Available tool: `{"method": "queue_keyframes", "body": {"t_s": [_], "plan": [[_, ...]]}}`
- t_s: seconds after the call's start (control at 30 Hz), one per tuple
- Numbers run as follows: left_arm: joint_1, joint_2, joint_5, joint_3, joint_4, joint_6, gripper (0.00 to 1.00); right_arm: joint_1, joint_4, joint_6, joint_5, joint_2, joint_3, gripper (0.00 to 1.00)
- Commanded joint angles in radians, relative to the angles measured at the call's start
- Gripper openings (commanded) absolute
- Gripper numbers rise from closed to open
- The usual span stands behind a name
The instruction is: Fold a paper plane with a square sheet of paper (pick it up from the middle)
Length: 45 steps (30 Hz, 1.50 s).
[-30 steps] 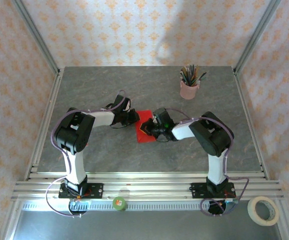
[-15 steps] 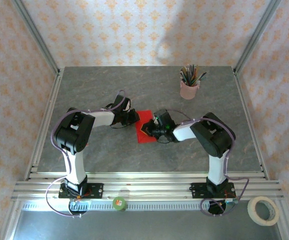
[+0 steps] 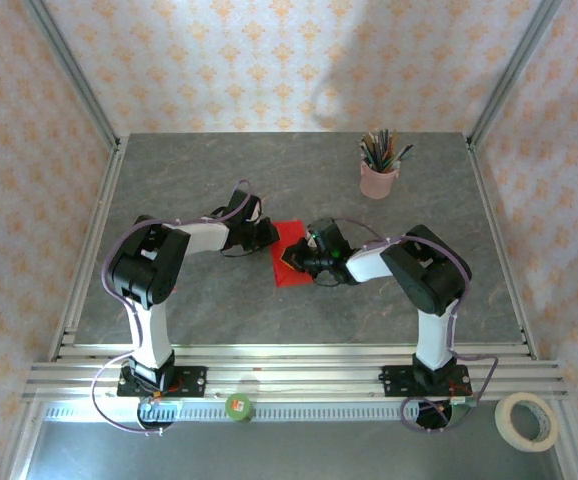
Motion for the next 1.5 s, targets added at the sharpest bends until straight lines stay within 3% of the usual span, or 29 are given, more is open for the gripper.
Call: {"method": "queue_keyframes", "body": {"t_s": [0.0,1.47], "plan": [[-0.013,0.054,-0.031,-0.005,-0.065,0.025,0.17,0.005,0.027,0.011,0.005,0.01,0.009,0.0],[-0.015,0.051,-0.038,-0.013,-0.064,0.022,0.17,0.005,0.084,0.044,0.006,0.042,0.003,0.0]]}}
